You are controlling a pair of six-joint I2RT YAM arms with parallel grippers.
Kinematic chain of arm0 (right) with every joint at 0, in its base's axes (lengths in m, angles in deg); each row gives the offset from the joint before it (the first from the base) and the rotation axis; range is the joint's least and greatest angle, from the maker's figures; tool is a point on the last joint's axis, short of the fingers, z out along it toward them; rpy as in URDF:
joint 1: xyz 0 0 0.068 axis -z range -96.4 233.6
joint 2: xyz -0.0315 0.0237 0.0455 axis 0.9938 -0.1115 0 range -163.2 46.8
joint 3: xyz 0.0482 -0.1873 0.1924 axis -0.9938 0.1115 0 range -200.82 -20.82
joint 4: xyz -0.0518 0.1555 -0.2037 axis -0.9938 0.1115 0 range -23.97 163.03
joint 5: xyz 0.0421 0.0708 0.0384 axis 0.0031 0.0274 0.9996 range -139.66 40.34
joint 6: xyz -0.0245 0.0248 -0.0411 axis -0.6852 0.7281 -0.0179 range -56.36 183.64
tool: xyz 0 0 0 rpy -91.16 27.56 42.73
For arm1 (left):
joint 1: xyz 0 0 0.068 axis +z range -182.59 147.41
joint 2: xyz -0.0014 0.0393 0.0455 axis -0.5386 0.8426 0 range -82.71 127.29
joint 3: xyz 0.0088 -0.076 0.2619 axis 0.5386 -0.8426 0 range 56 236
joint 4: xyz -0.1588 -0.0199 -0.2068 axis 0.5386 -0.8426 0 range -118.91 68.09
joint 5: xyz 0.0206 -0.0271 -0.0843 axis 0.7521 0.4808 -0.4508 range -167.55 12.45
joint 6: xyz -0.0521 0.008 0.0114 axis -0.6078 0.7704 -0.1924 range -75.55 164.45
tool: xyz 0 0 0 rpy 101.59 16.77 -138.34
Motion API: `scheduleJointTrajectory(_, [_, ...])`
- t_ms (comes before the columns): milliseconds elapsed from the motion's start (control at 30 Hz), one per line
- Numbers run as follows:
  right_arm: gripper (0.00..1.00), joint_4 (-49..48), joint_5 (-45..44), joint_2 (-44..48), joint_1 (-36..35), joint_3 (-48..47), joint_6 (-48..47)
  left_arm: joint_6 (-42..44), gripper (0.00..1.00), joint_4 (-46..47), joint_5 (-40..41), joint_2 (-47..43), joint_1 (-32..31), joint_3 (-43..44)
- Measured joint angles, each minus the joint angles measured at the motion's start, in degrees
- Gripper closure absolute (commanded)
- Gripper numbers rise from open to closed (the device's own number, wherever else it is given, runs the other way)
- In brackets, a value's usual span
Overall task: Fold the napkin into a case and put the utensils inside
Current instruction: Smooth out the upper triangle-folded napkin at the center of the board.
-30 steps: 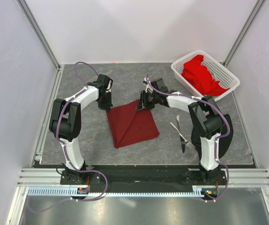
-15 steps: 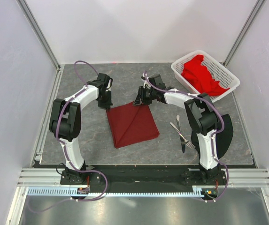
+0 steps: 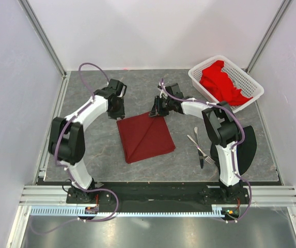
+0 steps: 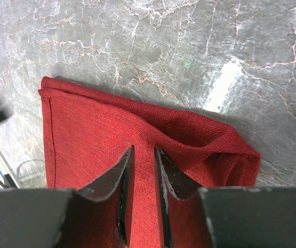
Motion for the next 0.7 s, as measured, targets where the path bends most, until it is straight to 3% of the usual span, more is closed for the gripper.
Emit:
scheduleJointTrajectory(167, [0.72, -0.11, 0.09, 0.0, -0.02, 0.0, 0.04, -3.85, 0.77, 0.87, 0.37, -12.41, -8.31, -5.88])
scheduleJointTrajectory(267, [0.73, -0.33, 0.33, 0.0, -0.02, 0.0, 0.28, -7.08, 0.83, 1.62, -1.9, -18.29, -13.03, -12.44])
scheduleJointTrajectory(500, [0.73, -1.79, 1.57, 1.18, -0.48, 1.95, 1.75, -13.38, 0.86, 3.32, -4.55, -21.9, -14.82, -26.73])
scheduleJointTrajectory(700, [0.73, -2.89, 2.29, 3.1, -2.62, 4.7, 2.51, -16.65, 0.86, 6.97, -8.2, -25.29, -15.67, -32.15])
